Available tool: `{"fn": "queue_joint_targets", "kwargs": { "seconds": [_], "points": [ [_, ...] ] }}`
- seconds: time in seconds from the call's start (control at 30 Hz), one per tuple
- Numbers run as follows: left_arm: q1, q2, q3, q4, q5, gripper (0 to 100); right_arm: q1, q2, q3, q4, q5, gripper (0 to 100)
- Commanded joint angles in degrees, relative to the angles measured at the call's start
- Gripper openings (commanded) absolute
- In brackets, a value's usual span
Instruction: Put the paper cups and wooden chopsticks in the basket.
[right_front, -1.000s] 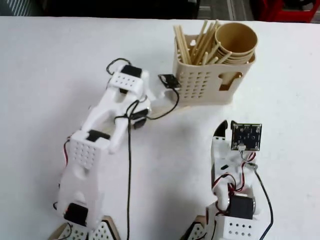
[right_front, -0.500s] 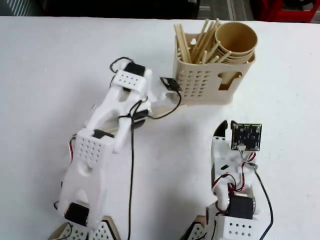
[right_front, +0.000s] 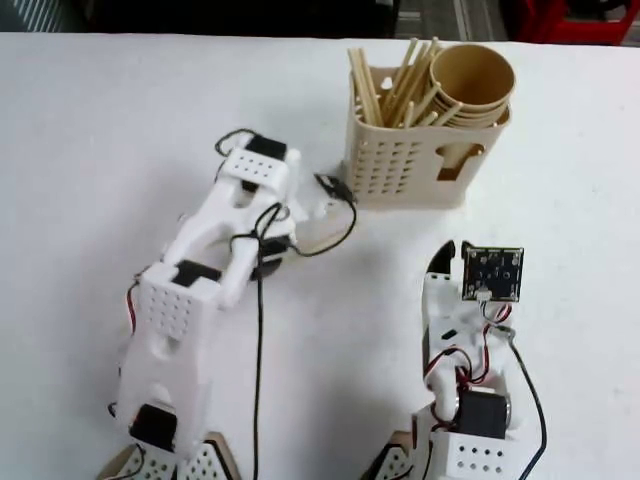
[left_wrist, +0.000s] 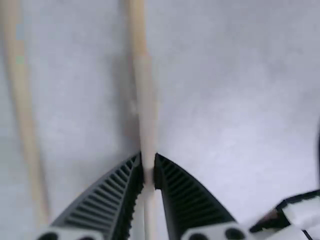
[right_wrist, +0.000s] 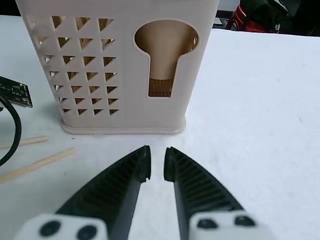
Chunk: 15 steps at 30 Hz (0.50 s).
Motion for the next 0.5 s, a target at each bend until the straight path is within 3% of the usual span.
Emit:
{"fn": "queue_joint_targets", "kwargs": {
  "seconds": [0.0, 0.4, 0.47],
  "points": [
    [1.27, -13.05, 7.74, 0.44, -0.09, 2, 0.04, -0.48, -0.35, -1.27, 0.44, 6.3],
    [3.12, -34.24, 9.85, 0.18, 0.44, 2, 0.13, -0.48, -0.35, -1.27, 0.44, 6.3],
    [4.53, -36.88, 7.21, -0.26, 3.34, 2, 0.13, -0.48, -0.35, -1.27, 0.44, 6.3]
  ]
}}
